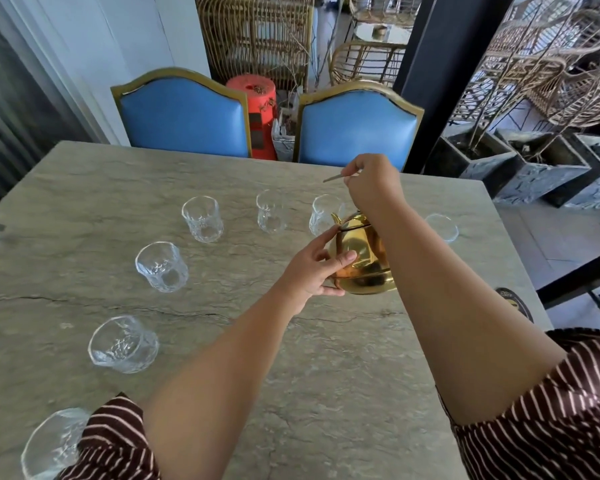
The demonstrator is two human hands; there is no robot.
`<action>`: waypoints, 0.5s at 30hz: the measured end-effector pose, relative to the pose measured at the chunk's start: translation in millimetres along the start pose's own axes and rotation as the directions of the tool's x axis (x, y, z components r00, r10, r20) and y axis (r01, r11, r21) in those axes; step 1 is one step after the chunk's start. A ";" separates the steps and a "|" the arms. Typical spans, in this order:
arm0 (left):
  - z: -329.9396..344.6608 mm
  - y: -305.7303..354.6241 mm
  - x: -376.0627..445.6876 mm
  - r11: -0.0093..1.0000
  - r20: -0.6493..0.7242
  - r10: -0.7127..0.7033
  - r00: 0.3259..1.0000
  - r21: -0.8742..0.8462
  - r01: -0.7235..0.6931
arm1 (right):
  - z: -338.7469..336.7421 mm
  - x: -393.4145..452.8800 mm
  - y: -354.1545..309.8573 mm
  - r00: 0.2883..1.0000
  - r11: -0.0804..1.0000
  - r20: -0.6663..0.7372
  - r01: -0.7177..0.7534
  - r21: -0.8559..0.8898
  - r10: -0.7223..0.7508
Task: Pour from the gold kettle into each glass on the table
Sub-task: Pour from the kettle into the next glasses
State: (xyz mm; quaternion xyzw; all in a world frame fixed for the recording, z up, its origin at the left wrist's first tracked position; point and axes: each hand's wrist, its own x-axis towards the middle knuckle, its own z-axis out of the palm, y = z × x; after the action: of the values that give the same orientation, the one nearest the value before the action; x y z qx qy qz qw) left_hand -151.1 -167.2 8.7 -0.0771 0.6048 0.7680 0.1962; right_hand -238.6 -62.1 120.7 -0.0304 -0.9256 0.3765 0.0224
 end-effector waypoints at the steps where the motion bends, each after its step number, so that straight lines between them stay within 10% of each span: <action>1: 0.4 0.7 -0.3 1.000 0.000 0.001 1.000 -0.001 -0.001 | -0.5 0.1 -0.2 1.000 1.000 0.002 -0.002 0.001 0.002; 15: 6.9 4.6 -0.8 0.999 0.005 0.032 0.999 0.005 -0.032 | -10.9 -0.5 -4.4 1.000 1.000 0.018 0.012 -0.008 -0.011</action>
State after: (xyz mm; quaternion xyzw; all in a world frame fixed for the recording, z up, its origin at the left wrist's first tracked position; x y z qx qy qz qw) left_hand -151.4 -161.6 14.9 -0.0649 0.6074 0.7697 0.1856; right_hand -237.5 -57.7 131.5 -0.0218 -0.9276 0.3727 0.0160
